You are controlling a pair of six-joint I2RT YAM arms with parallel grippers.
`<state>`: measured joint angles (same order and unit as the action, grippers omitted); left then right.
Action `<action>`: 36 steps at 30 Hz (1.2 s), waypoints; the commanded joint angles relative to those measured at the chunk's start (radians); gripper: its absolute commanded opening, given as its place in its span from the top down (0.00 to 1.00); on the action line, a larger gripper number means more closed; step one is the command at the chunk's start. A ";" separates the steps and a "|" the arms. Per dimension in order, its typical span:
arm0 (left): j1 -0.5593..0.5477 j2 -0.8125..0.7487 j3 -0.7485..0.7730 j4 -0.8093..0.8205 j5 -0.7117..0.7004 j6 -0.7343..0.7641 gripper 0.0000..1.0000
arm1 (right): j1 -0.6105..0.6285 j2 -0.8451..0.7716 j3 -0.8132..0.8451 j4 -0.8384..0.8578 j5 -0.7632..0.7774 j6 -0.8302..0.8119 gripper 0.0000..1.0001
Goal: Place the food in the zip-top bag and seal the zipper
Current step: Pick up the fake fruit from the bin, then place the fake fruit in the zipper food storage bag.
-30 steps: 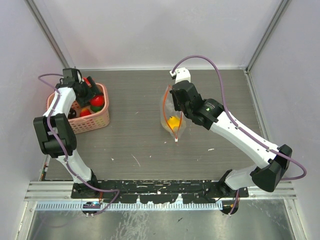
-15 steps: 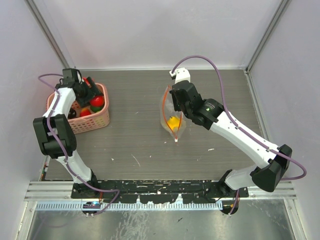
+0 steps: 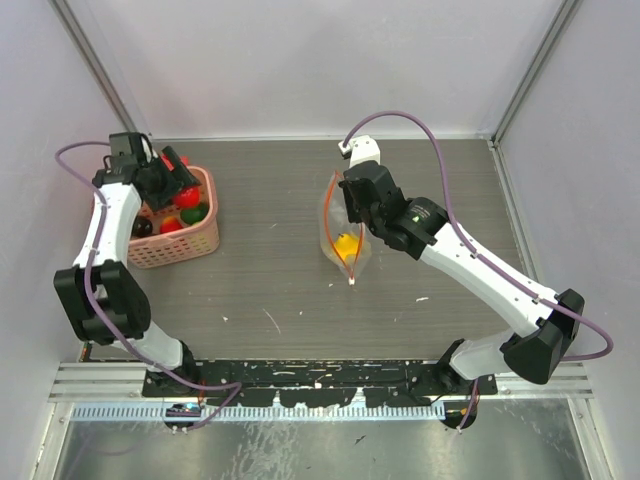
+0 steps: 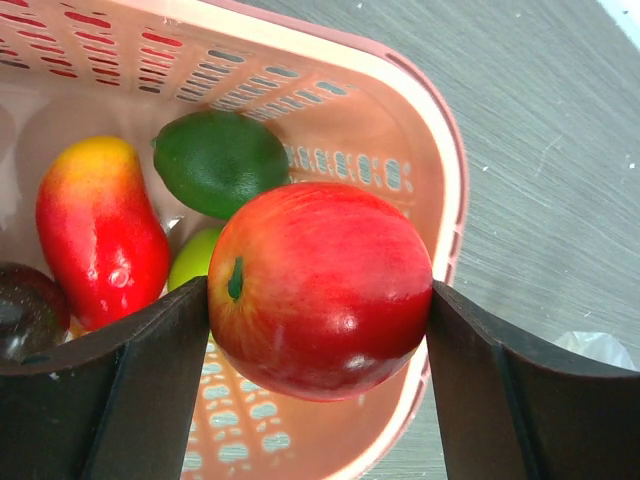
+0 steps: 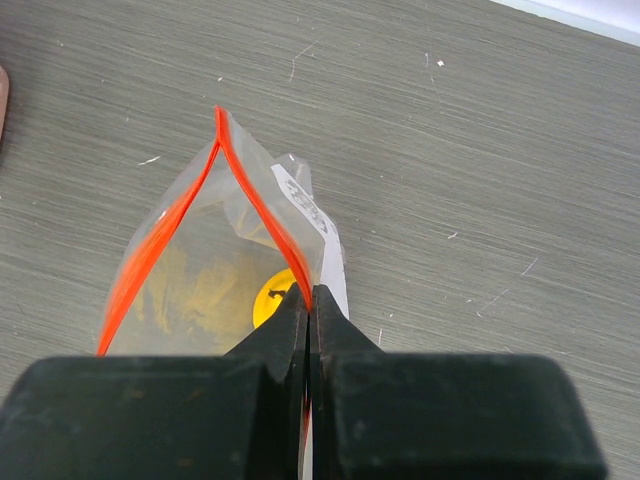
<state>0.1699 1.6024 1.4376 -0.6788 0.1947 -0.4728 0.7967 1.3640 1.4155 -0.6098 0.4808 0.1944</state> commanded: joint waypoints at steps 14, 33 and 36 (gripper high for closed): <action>-0.162 -0.277 -0.010 0.044 0.203 -0.019 0.62 | 0.015 0.014 0.064 0.023 -0.001 0.015 1.00; -0.514 -0.369 -0.072 0.189 0.330 -0.039 0.63 | 0.015 0.087 0.068 0.078 -0.061 0.013 1.00; -0.541 -0.393 -0.059 0.194 0.336 -0.045 0.63 | 0.015 0.100 0.075 0.087 -0.080 0.013 1.00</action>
<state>-0.3462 1.2804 1.3586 -0.5743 0.4862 -0.5034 0.8059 1.4555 1.4406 -0.5838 0.4271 0.1974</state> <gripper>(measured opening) 0.779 0.039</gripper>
